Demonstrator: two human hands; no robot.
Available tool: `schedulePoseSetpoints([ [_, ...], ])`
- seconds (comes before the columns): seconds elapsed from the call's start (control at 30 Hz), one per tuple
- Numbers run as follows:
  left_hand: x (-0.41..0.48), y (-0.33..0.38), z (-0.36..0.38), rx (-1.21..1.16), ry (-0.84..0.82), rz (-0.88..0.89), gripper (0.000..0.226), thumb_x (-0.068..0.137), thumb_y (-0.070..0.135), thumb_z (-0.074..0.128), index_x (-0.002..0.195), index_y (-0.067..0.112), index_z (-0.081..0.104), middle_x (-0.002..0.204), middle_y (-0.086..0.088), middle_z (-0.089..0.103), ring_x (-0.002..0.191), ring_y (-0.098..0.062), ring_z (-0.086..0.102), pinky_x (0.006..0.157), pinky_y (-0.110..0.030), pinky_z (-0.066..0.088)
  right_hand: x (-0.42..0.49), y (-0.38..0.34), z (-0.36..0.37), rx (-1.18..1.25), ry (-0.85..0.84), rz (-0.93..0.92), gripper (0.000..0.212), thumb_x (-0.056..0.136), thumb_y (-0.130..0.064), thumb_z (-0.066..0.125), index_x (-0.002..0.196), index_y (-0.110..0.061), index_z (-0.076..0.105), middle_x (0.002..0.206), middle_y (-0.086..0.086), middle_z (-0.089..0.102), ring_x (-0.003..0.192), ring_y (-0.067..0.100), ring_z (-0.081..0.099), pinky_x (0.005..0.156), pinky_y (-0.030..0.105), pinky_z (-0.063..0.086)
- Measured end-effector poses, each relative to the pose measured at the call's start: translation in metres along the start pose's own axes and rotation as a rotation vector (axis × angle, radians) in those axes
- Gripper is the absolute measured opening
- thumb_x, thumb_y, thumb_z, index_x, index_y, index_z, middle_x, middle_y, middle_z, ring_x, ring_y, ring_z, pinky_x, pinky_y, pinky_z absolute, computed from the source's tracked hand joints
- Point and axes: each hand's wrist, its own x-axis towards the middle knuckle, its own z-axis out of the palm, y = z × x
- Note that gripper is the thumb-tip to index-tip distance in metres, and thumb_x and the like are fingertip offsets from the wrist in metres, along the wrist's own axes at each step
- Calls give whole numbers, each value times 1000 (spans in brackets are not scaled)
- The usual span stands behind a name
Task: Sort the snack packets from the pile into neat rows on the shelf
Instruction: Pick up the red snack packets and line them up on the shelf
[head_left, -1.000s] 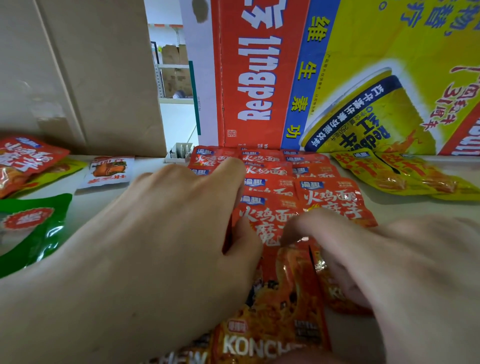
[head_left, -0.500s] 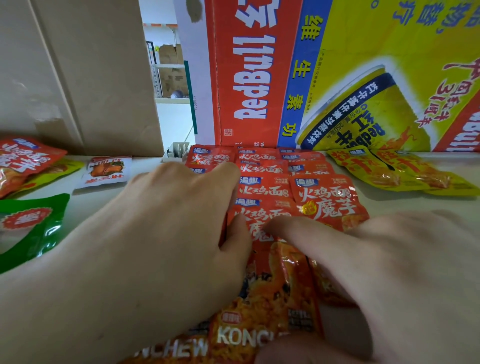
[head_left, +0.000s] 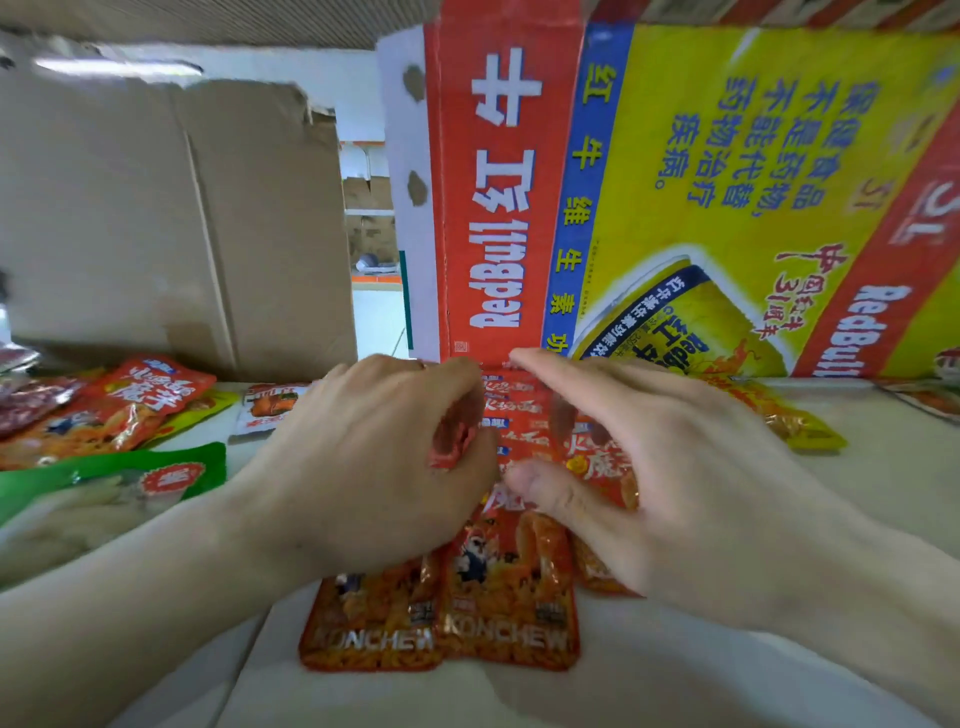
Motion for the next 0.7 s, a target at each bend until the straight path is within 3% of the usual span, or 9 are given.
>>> schedulePoseSetpoints([
  [0.1, 0, 2, -10, -43, 44, 28, 36, 86, 58, 34, 102, 32, 53, 99, 14, 59, 89, -14, 59, 77, -37, 50, 13, 0, -9, -3, -72, 9, 60, 87, -63, 46, 138, -31, 49, 126, -18, 56, 117, 8, 52, 94, 38, 51],
  [0.2, -5, 4, -20, -5, 44, 47, 48, 88, 62, 29, 121, 34, 49, 126, 16, 50, 109, -14, 57, 91, -41, 49, 14, -6, -11, -12, -90, 24, 59, 87, -62, 40, 136, -31, 49, 133, -17, 49, 124, 10, 47, 103, 38, 44],
  [0.3, -16, 2, -34, 8, 75, 38, 58, 87, 66, 28, 130, 33, 47, 141, 18, 42, 123, -14, 52, 97, -44, 45, 15, -11, -16, -89, -72, -7, 57, 89, -59, 42, 135, -26, 52, 137, -12, 50, 125, 16, 47, 102, 43, 43],
  [0.47, -51, -12, -55, 15, 92, 16, 59, 89, 63, 32, 137, 31, 45, 148, 15, 39, 131, -13, 45, 103, -43, 42, 19, -41, -14, -117, -53, -71, 55, 90, -55, 44, 133, -22, 56, 137, -9, 53, 127, 17, 48, 102, 45, 45],
  [0.7, -110, -56, -81, 66, 122, -97, 48, 90, 52, 42, 127, 24, 53, 138, 8, 47, 121, -20, 51, 97, -45, 45, 49, -116, 15, -61, -108, -177, 56, 85, -50, 52, 131, -20, 58, 136, -7, 56, 125, 19, 52, 100, 49, 46],
])
